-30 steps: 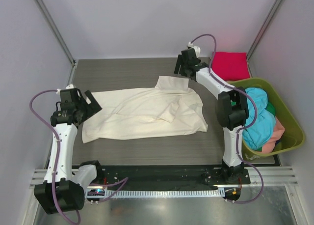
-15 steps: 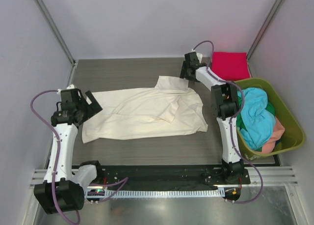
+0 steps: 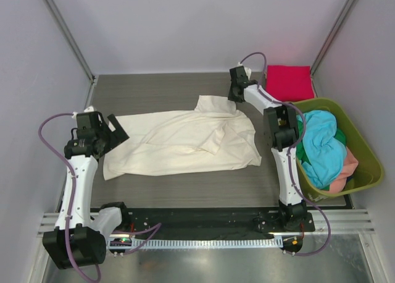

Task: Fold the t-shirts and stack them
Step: Fold the tshirt

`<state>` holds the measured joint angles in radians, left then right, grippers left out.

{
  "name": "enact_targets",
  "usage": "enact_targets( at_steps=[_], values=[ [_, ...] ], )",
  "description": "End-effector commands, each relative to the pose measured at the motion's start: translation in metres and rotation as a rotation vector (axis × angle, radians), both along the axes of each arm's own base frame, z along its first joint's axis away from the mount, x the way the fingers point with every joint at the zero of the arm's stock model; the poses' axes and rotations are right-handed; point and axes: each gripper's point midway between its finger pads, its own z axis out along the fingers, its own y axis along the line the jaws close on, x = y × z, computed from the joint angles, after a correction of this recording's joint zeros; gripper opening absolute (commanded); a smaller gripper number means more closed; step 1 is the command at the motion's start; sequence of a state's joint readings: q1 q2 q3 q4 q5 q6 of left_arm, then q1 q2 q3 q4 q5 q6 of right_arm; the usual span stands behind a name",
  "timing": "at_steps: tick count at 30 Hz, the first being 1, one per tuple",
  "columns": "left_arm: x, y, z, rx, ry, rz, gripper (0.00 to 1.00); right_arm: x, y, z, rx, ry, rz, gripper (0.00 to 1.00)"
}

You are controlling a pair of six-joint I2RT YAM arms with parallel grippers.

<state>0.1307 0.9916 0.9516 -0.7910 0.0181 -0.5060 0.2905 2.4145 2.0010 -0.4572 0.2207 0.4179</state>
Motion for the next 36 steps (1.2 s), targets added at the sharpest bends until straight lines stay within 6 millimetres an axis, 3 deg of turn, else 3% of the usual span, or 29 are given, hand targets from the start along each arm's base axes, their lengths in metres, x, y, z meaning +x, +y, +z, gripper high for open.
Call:
enact_targets(
  at_steps=[1,4,6,8,9,10,11,12,13,14,15,16,17,18,19,22,23,25,26,31,36],
  values=[
    [0.001,0.001,0.002,0.024,-0.012,-0.013,0.93,-0.007,0.012,-0.030,0.030,0.057,0.029,0.22],
    [0.005,0.009,0.002,0.049,0.001,0.019,0.93,-0.004,0.017,-0.029,0.048,0.049,0.055,0.01],
    [0.013,0.014,0.000,0.060,0.020,0.041,0.93,0.000,0.020,-0.019,0.062,0.027,0.066,0.01],
    [0.027,0.021,0.013,0.080,0.009,0.061,0.93,0.004,0.025,-0.004,0.083,-0.006,0.083,0.01],
    [0.037,0.024,0.003,0.081,0.057,0.066,0.92,0.006,0.025,0.005,0.085,-0.023,0.083,0.01],
    [0.049,0.027,0.018,0.093,0.039,0.069,0.92,0.008,0.025,0.026,0.087,-0.060,0.088,0.01],
    [0.056,0.031,0.019,0.098,0.058,0.075,0.92,0.010,0.023,0.035,0.087,-0.077,0.087,0.01],
    [0.065,0.035,0.004,0.099,0.133,0.087,0.92,0.010,0.020,0.045,0.093,-0.089,0.086,0.01],
    [0.071,0.038,0.007,0.103,0.142,0.096,0.91,0.009,0.020,0.055,0.101,-0.103,0.090,0.01],
    [0.084,0.042,0.015,0.117,0.115,0.112,0.91,0.009,0.020,0.079,0.120,-0.141,0.096,0.01],
    [0.093,0.052,0.017,0.149,0.104,0.144,0.90,0.004,0.021,0.081,0.153,-0.133,0.110,0.01],
    [0.108,0.060,0.004,0.161,0.122,0.162,0.86,0.001,0.024,0.087,0.178,-0.137,0.120,0.01],
    [0.122,0.073,0.010,0.159,0.102,0.192,0.83,-0.001,0.027,0.110,0.201,-0.178,0.132,0.01],
    [0.131,0.079,0.005,0.136,0.108,0.195,0.81,-0.009,0.034,0.111,0.239,-0.166,0.168,0.01],
    [0.144,0.077,-0.024,0.068,0.172,0.164,0.76,-0.011,0.037,0.122,0.254,-0.182,0.178,0.01],
    [0.172,0.102,-0.033,0.073,0.180,0.176,0.73,-0.020,0.043,0.148,0.295,-0.212,0.213,0.01],
    [0.179,0.104,-0.054,0.065,0.227,0.169,0.73,-0.020,0.043,0.153,0.302,-0.220,0.216,0.01],
    [0.197,0.108,-0.056,0.067,0.198,0.156,0.73,-0.024,0.046,0.166,0.320,-0.238,0.237,0.01],
    [0.202,0.109,-0.073,0.065,0.226,0.152,0.73,-0.025,0.048,0.169,0.329,-0.238,0.239,0.01],
    [0.222,0.110,-0.101,0.044,0.252,0.133,0.69,-0.035,0.051,0.171,0.362,-0.236,0.253,0.01],
    [0.222,0.110,-0.130,0.028,0.293,0.144,0.62,-0.035,0.055,0.165,0.380,-0.228,0.266,0.01]
  ],
)
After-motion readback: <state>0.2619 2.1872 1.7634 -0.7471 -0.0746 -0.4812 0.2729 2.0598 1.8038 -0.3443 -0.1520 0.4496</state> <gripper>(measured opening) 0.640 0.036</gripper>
